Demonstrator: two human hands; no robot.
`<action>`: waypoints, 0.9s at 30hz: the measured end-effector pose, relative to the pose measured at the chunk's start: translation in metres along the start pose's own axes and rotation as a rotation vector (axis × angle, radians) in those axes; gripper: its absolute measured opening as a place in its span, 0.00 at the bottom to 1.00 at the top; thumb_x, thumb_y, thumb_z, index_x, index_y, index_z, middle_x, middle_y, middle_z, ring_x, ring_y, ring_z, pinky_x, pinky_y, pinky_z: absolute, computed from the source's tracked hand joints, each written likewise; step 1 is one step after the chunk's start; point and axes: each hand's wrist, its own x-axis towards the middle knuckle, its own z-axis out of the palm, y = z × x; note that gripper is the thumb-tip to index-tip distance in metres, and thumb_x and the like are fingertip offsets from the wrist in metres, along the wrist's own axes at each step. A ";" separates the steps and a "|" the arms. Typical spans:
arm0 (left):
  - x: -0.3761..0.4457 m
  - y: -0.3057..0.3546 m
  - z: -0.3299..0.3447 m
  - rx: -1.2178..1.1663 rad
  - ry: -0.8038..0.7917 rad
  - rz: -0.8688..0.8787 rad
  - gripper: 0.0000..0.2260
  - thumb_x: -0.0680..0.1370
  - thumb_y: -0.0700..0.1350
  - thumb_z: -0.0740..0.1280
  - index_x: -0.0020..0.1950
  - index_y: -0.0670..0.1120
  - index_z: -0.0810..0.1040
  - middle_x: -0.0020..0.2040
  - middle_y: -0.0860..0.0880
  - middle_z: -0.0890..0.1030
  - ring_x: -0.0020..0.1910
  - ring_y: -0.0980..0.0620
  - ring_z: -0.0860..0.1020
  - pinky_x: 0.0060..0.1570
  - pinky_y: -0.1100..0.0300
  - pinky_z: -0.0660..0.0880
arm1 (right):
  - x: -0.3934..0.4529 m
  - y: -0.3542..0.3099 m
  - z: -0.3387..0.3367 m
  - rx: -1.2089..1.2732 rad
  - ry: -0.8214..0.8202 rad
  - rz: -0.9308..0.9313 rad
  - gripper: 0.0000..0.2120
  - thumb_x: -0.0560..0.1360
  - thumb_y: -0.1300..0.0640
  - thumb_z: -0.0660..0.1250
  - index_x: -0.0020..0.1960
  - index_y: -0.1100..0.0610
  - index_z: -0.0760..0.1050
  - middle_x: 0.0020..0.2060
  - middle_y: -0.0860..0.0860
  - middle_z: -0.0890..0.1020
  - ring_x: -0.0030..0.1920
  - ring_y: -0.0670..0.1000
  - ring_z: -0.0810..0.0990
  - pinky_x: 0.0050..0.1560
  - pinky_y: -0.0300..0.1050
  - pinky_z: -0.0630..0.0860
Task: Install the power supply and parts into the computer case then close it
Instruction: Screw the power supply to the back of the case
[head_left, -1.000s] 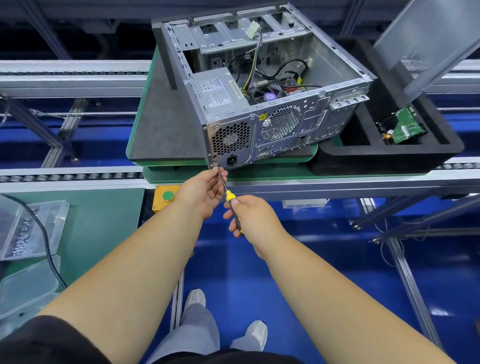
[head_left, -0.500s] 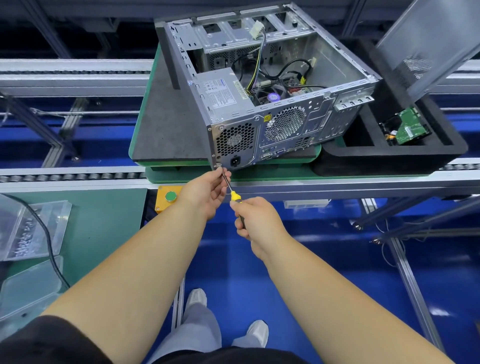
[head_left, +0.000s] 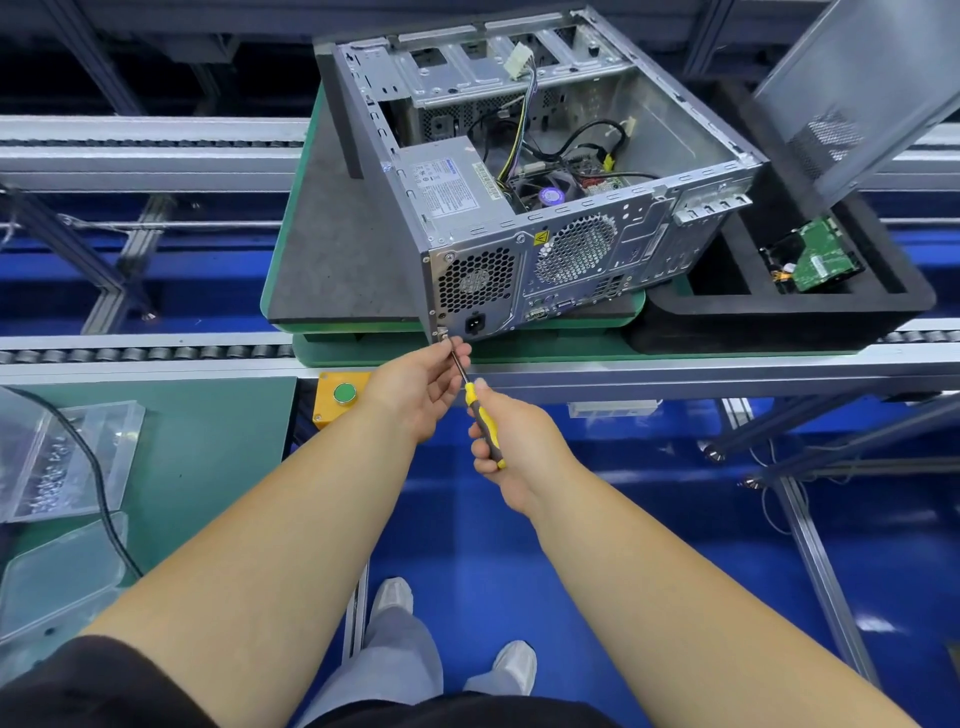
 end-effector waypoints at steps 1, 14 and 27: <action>0.000 0.001 0.000 -0.002 0.002 0.002 0.06 0.80 0.43 0.66 0.51 0.44 0.82 0.41 0.51 0.86 0.38 0.58 0.82 0.35 0.67 0.78 | 0.000 0.002 -0.001 0.016 -0.014 -0.021 0.11 0.77 0.49 0.70 0.45 0.57 0.78 0.32 0.51 0.74 0.25 0.45 0.68 0.24 0.37 0.64; -0.001 -0.002 -0.001 0.045 -0.015 0.018 0.06 0.80 0.42 0.64 0.49 0.45 0.81 0.40 0.51 0.85 0.38 0.58 0.82 0.35 0.67 0.77 | 0.001 -0.001 0.003 0.002 0.024 -0.010 0.17 0.78 0.44 0.67 0.44 0.58 0.80 0.31 0.51 0.78 0.26 0.46 0.70 0.25 0.37 0.68; -0.002 -0.003 -0.001 0.061 -0.060 0.010 0.07 0.81 0.44 0.64 0.50 0.44 0.81 0.38 0.52 0.85 0.36 0.60 0.83 0.34 0.66 0.77 | -0.001 -0.005 0.005 -0.035 0.034 0.001 0.19 0.79 0.44 0.65 0.44 0.59 0.81 0.30 0.51 0.80 0.27 0.46 0.71 0.27 0.38 0.70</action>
